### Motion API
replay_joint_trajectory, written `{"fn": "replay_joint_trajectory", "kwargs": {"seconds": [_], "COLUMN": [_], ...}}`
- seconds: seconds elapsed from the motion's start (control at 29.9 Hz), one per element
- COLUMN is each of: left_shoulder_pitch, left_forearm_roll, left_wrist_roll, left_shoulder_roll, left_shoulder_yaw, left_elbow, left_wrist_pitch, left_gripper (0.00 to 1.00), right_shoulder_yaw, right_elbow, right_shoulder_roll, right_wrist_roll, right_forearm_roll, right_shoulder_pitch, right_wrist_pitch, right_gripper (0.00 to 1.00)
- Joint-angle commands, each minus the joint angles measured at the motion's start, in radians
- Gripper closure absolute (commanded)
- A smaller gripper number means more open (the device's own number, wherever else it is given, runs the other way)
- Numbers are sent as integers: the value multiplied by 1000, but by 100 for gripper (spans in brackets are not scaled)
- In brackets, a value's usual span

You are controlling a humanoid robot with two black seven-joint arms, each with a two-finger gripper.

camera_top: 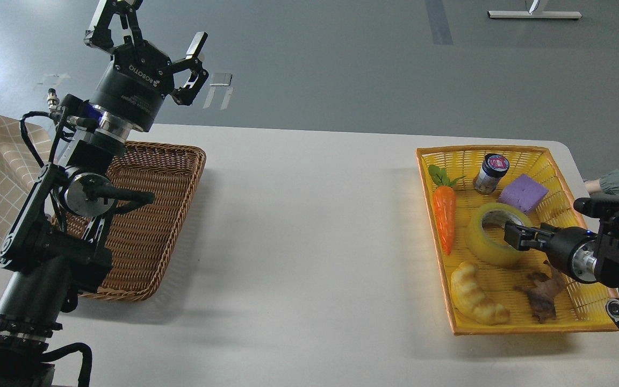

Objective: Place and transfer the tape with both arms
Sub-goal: 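Grasp the yellow tape roll with the right gripper and lift it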

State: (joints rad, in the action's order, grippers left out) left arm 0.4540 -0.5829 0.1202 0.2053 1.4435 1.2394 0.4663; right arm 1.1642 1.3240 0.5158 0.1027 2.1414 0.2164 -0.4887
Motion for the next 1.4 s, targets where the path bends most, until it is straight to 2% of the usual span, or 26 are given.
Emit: {"fn": "replay_joint_trajectory", "kwargs": {"seconds": [0.0, 0.27, 0.37, 0.4, 0.53, 0.84, 1.0, 1.37], "left_shoulder_pitch": [-1, -9, -12, -12, -12, -14, -14, -14], "left_forearm_roll": [0, -3, -3, -2, -8, -6, -6, -6], "left_wrist_roll": [-1, -1, -1, -1, -1, -1, -1, -1], "left_shoulder_roll": [0, 5, 5, 5, 6, 6, 6, 6], "left_shoulder_yaw": [0, 0, 0, 0, -2, -2, -2, -2], "left_elbow": [0, 0, 0, 0, -1, -2, -3, -29], "left_wrist_pitch": [0, -2, -2, -3, -5, -23, -23, -25], "left_gripper": [2, 2, 2, 2, 2, 2, 2, 2], "right_shoulder_yaw": [0, 0, 0, 0, 0, 0, 2, 5], "right_elbow": [-2, 0, 0, 0, 0, 1, 3, 20], "right_shoulder_roll": [0, -2, -3, -3, -14, -22, -22, -11], "right_wrist_roll": [0, 0, 0, 0, 0, 0, -1, -52], "right_forearm_roll": [2, 0, 0, 0, 0, 0, -2, -2], "right_shoulder_pitch": [-3, -15, -15, -15, -15, -15, -15, -17], "right_wrist_pitch": [0, 0, 0, 0, 0, 0, 0, 0], "right_gripper": [40, 41, 46, 52, 60, 66, 76, 79]}}
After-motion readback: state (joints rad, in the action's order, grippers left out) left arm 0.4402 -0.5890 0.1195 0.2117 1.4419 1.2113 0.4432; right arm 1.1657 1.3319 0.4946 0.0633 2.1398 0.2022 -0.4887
